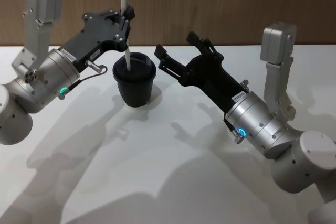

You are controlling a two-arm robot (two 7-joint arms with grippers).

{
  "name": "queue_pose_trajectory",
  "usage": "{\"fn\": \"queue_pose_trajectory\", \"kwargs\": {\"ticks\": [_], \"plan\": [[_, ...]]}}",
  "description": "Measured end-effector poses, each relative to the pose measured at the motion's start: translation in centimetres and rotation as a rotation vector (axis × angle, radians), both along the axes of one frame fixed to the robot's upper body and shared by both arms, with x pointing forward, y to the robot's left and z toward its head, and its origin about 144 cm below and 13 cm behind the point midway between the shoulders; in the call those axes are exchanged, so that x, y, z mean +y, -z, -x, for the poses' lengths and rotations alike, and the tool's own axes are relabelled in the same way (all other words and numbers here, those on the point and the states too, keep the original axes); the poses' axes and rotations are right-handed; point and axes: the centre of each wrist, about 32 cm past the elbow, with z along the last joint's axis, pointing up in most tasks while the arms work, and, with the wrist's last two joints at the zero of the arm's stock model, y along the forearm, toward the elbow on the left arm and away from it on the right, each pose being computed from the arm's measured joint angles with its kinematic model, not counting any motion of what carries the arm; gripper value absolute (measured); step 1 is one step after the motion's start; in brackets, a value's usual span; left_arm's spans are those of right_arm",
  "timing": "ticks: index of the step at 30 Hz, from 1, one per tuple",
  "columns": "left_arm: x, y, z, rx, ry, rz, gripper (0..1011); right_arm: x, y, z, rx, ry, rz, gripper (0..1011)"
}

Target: Pick up the straw with one hand, pass it to the other hand, and insert it into the cup.

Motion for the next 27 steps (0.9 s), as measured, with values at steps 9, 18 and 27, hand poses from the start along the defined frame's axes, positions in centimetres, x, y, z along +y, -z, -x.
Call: {"fn": "queue_pose_trajectory", "kwargs": {"ticks": [9,18,27], "plan": [[-0.06,0.02,-0.15,0.014,0.01,0.006,6,0.0,0.0,0.0,0.0,0.0,0.0,1001],[0.0,-0.04,-0.18,0.031,0.015,0.008,6,0.0,0.0,0.0,0.0,0.0,0.0,1001],[-0.05,-0.22,-0.02,0.037,0.015,-0.007,6,0.0,0.0,0.0,0.0,0.0,0.0,1001]]}}
